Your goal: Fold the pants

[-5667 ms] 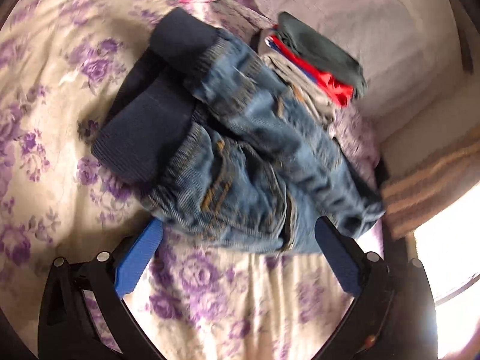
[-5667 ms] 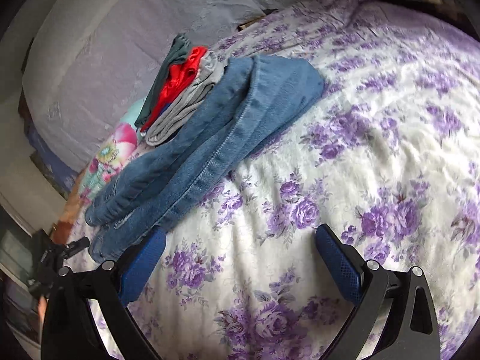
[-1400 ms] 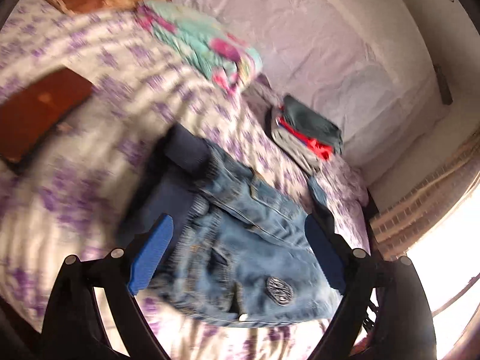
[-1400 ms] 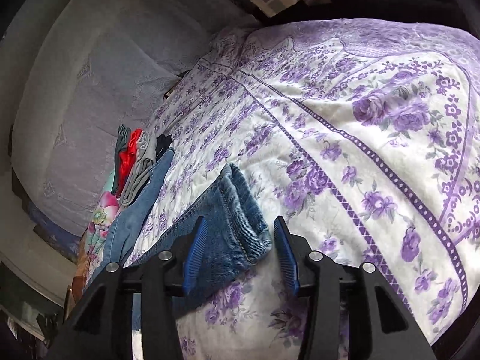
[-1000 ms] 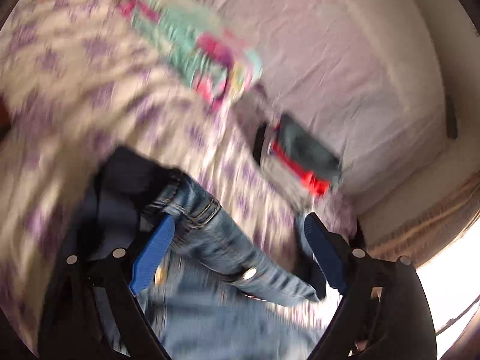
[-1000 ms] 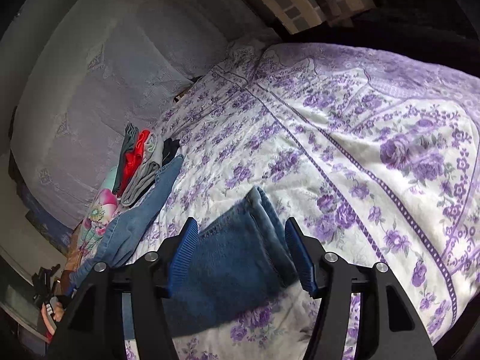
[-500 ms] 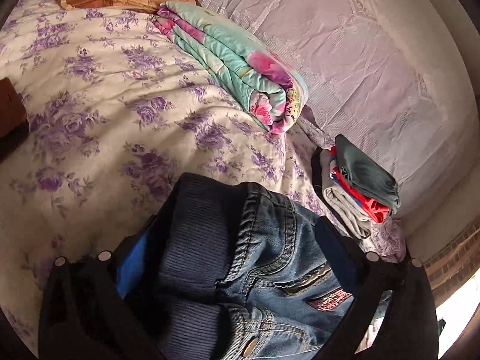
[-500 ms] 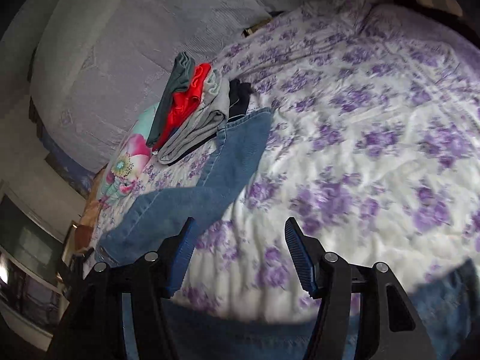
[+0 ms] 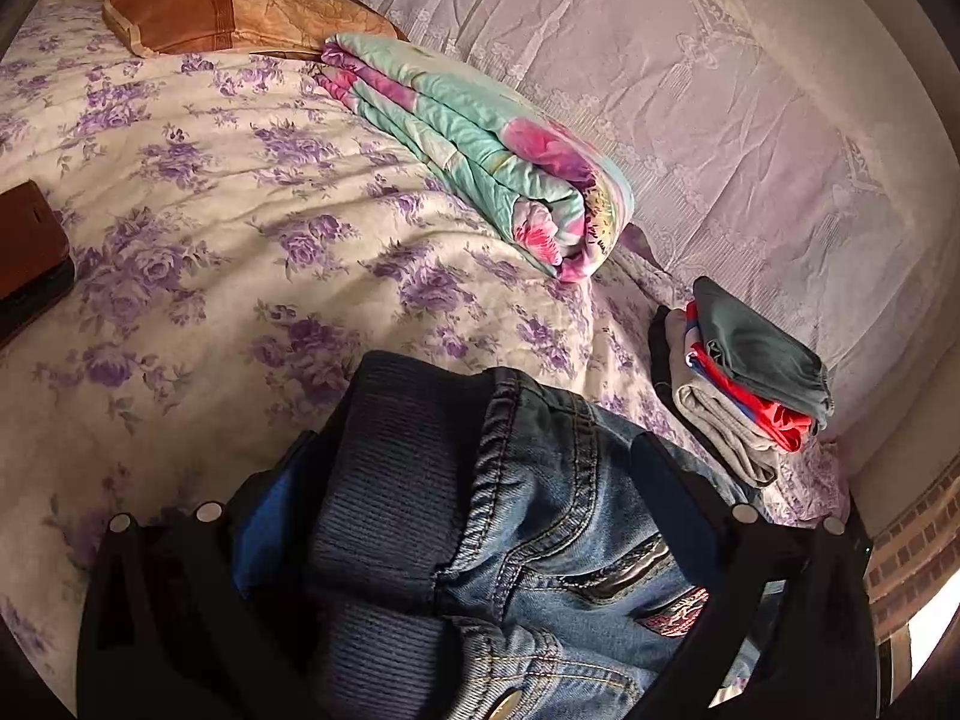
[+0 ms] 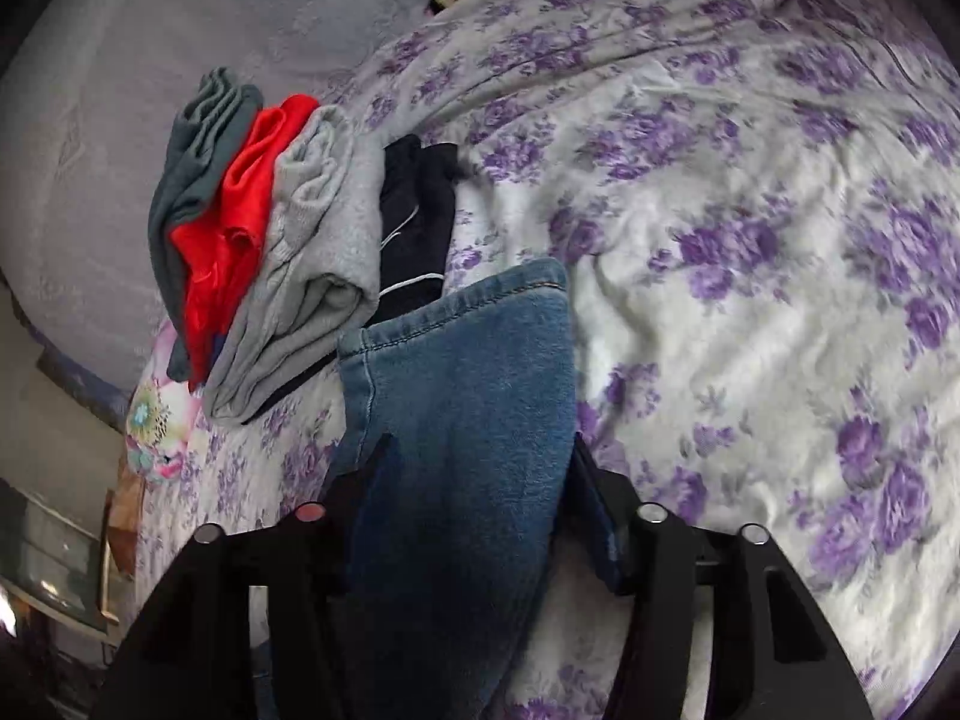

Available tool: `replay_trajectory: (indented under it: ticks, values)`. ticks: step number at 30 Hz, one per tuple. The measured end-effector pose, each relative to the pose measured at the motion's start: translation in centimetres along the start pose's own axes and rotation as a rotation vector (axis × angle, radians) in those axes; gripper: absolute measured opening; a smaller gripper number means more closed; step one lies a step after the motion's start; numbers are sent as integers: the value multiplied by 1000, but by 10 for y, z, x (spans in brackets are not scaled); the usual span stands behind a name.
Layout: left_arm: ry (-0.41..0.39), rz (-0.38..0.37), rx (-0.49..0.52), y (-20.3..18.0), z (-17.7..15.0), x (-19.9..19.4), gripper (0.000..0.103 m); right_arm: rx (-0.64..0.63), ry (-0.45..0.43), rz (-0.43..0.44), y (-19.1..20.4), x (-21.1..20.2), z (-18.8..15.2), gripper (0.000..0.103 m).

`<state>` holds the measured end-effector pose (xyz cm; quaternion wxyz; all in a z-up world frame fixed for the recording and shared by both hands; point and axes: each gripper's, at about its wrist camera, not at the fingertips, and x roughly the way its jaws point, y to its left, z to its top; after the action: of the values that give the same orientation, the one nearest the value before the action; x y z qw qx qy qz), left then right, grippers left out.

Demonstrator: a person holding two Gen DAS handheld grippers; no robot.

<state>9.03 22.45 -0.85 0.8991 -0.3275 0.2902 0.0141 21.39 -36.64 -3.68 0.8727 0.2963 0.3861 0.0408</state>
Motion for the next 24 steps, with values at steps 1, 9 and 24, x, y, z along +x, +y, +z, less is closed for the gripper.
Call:
replay_trajectory:
  ticks: [1, 9, 24]
  values:
    - [0, -4, -3, 0, 0, 0, 98, -30, 0, -8, 4, 0, -1, 15]
    - [6, -15, -20, 1, 0, 1, 98, -71, -304, -7, -30, -157, -21, 14]
    - [45, 13, 0, 0, 1, 5, 98, 1, -175, -55, -89, -198, -84, 67]
